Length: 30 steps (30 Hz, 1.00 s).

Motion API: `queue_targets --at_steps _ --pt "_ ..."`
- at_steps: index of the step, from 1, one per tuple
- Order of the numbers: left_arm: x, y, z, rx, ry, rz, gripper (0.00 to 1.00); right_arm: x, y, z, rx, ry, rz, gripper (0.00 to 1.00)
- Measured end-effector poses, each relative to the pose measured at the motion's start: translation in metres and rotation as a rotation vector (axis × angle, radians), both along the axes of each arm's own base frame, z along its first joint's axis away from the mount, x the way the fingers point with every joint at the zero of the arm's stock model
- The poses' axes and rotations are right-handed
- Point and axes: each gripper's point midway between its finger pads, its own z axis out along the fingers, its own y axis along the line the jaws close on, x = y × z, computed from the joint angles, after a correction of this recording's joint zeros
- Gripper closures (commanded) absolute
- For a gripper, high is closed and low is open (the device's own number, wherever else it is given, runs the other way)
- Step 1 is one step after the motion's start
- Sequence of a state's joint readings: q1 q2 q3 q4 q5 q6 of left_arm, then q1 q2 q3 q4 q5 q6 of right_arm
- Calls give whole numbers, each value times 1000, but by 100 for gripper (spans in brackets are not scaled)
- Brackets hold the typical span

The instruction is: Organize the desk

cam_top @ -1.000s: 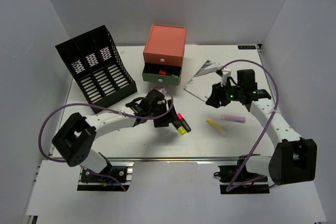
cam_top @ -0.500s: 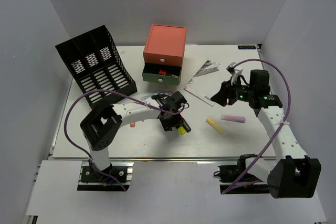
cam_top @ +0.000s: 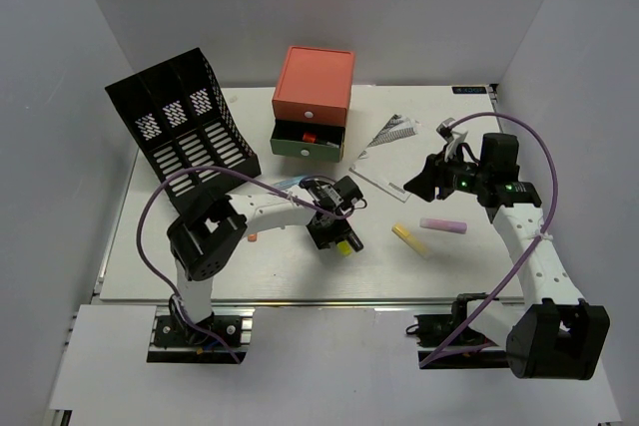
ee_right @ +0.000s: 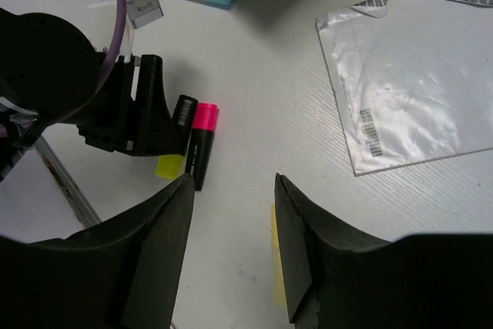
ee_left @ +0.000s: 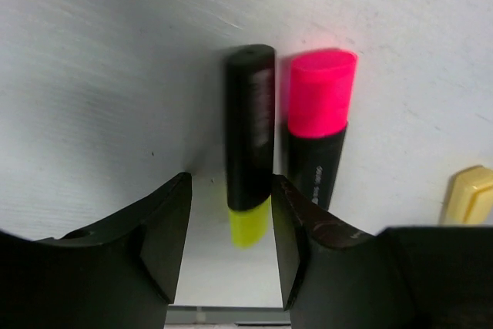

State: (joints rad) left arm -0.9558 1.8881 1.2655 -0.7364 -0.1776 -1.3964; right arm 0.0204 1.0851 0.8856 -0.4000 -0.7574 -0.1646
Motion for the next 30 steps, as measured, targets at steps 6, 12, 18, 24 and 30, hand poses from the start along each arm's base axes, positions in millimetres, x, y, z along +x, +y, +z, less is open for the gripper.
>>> queue_targets --at_steps 6,12,18,24,30 --pt "4 -2 -5 4 -9 4 39 0 0 1 6 0 4 48" --pt "5 -3 -6 7 -6 3 39 -1 0 1 8 1 5 48" --pt "7 -7 -8 29 25 -24 46 -1 0 1 8 1 5 48" --pt "3 -1 -9 25 23 -39 54 1 -4 2 15 0 -7 48" --pt "-5 11 -8 34 13 -72 72 2 -6 2 17 0 -12 48"
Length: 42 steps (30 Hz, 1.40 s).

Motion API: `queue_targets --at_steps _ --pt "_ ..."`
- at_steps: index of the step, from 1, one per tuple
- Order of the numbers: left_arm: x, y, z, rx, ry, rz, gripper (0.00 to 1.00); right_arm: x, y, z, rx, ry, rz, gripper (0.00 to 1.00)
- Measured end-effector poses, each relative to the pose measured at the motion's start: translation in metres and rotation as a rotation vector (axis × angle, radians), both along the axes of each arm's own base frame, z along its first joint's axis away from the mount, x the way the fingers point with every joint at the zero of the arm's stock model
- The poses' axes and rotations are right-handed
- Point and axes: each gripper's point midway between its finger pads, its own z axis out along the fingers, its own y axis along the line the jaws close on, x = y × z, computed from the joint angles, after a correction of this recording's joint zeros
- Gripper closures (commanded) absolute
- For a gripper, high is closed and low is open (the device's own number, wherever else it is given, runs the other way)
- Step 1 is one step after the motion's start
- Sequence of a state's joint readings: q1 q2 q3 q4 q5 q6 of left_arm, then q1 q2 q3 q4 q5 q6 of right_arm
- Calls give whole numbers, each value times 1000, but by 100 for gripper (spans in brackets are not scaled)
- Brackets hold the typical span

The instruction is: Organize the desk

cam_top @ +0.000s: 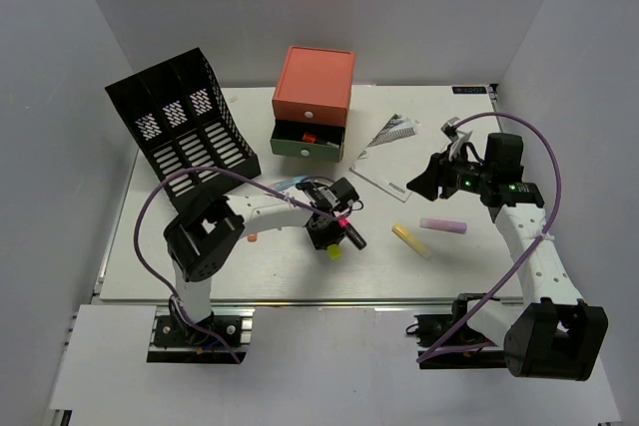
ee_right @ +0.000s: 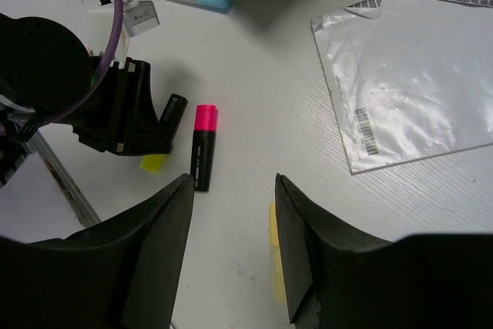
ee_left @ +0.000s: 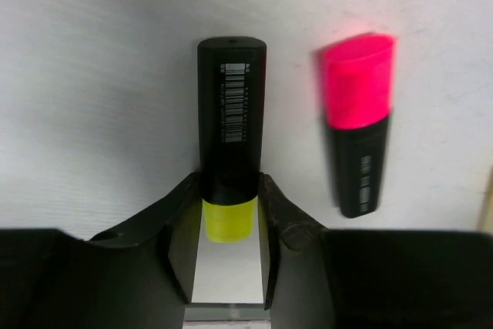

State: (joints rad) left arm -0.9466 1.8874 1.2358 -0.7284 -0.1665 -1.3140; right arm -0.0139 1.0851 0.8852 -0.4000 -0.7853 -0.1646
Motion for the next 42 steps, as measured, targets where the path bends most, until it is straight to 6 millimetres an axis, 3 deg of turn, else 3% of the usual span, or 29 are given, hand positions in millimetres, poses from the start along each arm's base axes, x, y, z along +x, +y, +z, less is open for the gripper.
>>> queue_targets --at_steps 9,13,17,23,29,32,35,38,42 --pt "-20 44 9 63 -36 -99 87 0 -1 0 2 0 -3 48" --pt "-10 34 53 -56 -188 -208 100 0 -1 0 2 0 -3 48" --pt "7 23 121 -225 -420 -264 100 1 -1 0 2 0 -4 48" --pt "55 16 201 -325 -655 -143 100 1 -3 0 2 1 -10 48" --pt "135 19 252 -419 -782 122 100 2 -5 -1 2 2 -17 48" --pt "171 33 258 -469 -800 274 95 2 -7 -4 2 9 -23 48" --pt "197 52 250 -499 -788 417 92 2 -8 -5 2 8 -27 48" --pt "216 62 242 -531 -773 520 91 2 -9 -5 2 8 -30 48" --pt "233 62 229 -563 -739 593 87 3 -10 -5 2 8 -33 48"
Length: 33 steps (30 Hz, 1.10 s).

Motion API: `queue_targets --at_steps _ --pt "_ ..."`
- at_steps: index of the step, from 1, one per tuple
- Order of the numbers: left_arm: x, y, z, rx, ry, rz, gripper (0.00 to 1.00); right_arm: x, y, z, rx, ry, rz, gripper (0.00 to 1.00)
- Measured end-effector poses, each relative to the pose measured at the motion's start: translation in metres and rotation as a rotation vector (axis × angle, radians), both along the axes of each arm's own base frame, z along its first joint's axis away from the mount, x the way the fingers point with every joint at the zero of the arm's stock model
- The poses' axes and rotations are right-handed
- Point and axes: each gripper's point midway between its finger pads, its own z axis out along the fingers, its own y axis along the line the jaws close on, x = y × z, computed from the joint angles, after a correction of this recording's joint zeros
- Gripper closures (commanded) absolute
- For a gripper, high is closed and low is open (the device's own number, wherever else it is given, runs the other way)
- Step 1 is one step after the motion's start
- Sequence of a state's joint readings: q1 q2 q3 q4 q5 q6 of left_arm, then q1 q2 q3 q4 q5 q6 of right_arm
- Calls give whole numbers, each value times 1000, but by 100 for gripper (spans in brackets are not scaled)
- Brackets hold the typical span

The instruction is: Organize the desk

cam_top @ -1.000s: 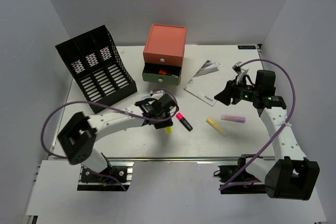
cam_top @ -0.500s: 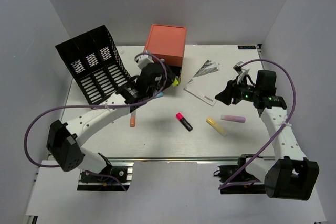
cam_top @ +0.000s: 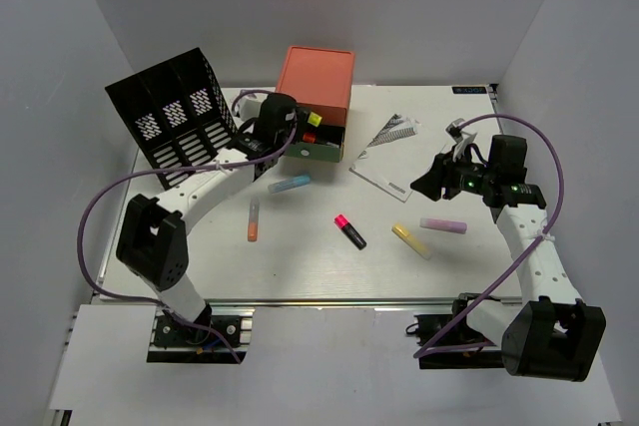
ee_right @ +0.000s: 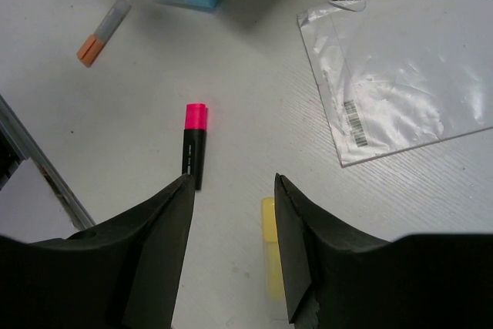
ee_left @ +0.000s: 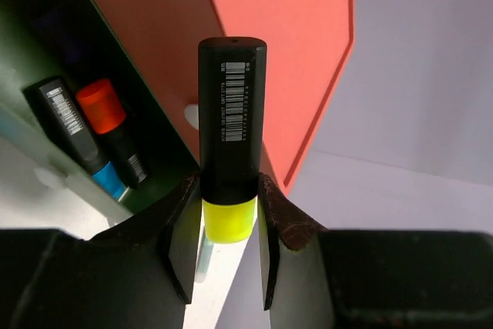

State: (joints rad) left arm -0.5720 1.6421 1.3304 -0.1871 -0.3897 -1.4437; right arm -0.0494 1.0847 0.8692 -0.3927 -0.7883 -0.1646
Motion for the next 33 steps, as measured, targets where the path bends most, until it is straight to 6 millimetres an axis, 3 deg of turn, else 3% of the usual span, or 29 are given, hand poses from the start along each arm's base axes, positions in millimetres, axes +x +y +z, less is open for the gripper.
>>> queue_targets --at_steps 7,12,17,23,25,26,27,28,29,31,33 --pt "17 -1 -21 -55 55 11 51 0 -1 0 0 0 -4 48" --pt "21 0 -25 -83 69 1 38 1 -3 0 0 -1 -9 46" --pt "25 -3 -16 -127 46 -28 31 -2 0 1 -10 -30 34 34" --pt "23 -10 -10 -157 34 -104 39 -14 8 -2 -6 -57 143 36" --pt "17 -13 -8 -158 25 -150 54 -17 10 -3 -5 -64 171 44" --pt "12 -14 -7 -155 13 -181 60 -18 10 -4 -7 -69 187 50" --pt "5 -15 -7 -152 -2 -220 73 -19 11 -6 -8 -72 201 60" --pt "-5 -15 -6 -144 -18 -265 78 -20 13 -8 -10 -72 216 64" --pt "-13 -15 -5 -137 -36 -300 80 -21 15 -11 -15 -69 229 72" --pt "-34 -13 -2 -102 -100 -402 85 -24 21 -17 -31 -65 260 76" --pt "-59 -13 4 -48 -181 -529 81 -30 36 -25 -55 -51 317 78"
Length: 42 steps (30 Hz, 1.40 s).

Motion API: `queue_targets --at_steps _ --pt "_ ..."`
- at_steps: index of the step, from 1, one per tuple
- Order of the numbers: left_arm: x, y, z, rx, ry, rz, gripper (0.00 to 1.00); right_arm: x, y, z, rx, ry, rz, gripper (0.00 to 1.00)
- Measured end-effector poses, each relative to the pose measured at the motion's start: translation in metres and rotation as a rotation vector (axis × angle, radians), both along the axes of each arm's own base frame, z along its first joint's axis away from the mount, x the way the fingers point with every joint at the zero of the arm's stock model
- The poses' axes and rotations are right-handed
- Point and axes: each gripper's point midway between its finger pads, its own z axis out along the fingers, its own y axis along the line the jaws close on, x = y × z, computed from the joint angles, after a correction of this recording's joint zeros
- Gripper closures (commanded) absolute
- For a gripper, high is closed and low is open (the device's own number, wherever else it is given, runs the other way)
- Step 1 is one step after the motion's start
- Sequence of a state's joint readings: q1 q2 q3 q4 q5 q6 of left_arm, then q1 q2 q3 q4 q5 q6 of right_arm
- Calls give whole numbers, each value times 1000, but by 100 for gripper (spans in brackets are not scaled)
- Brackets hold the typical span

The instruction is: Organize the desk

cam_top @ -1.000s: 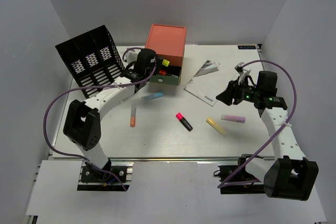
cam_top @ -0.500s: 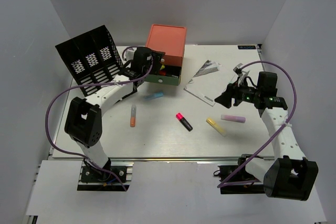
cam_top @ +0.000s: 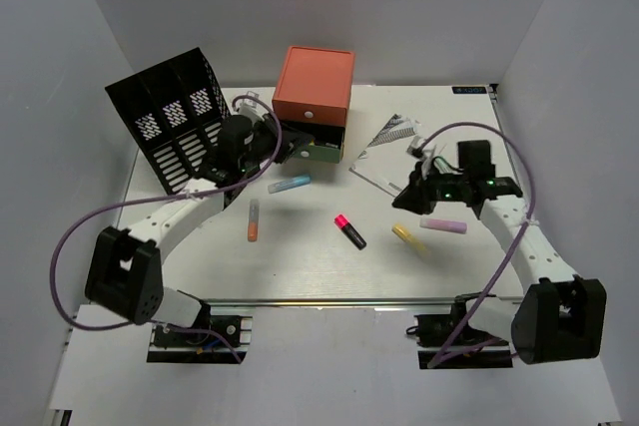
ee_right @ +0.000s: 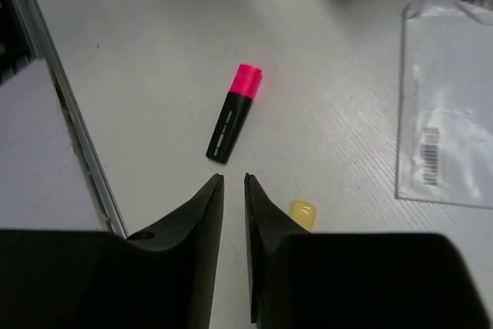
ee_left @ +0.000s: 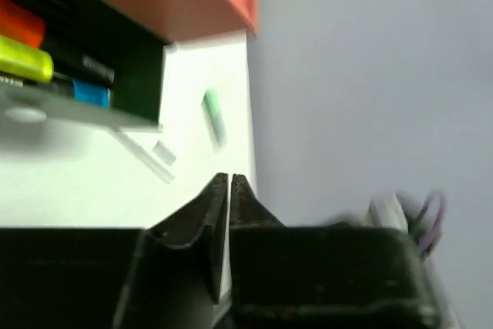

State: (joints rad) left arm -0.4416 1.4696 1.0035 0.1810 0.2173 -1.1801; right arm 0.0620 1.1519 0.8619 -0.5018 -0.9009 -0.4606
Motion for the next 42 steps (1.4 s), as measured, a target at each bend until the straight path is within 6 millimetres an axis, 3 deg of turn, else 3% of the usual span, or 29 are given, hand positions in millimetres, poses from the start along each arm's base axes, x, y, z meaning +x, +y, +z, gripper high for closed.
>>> queue_targets --at_steps 2,4,9,14,18,22,26,32,42 --pt "-21 2 5 76 -103 -111 54 -7 16 -14 -51 13 61 75" --pt "-37 4 12 174 -219 -211 36 -14 33 -32 -111 45 120 69" --pt "-65 21 7 442 -420 -357 29 -18 59 -84 -318 134 190 36" --pt "-99 51 -21 614 -520 -375 17 -7 74 -107 -485 103 191 30" --pt "-110 71 -25 700 -573 -323 16 -4 86 -114 -547 72 180 30" --pt "-108 83 -11 750 -628 -257 15 -7 100 -126 -599 76 171 28" --pt "-103 92 -14 800 -613 -224 14 -8 112 -139 -632 96 169 28" --pt "-101 100 -18 838 -595 -197 14 -5 112 -151 -672 106 133 30" --pt "-99 103 -17 852 -593 -183 14 1 112 -158 -709 20 90 47"
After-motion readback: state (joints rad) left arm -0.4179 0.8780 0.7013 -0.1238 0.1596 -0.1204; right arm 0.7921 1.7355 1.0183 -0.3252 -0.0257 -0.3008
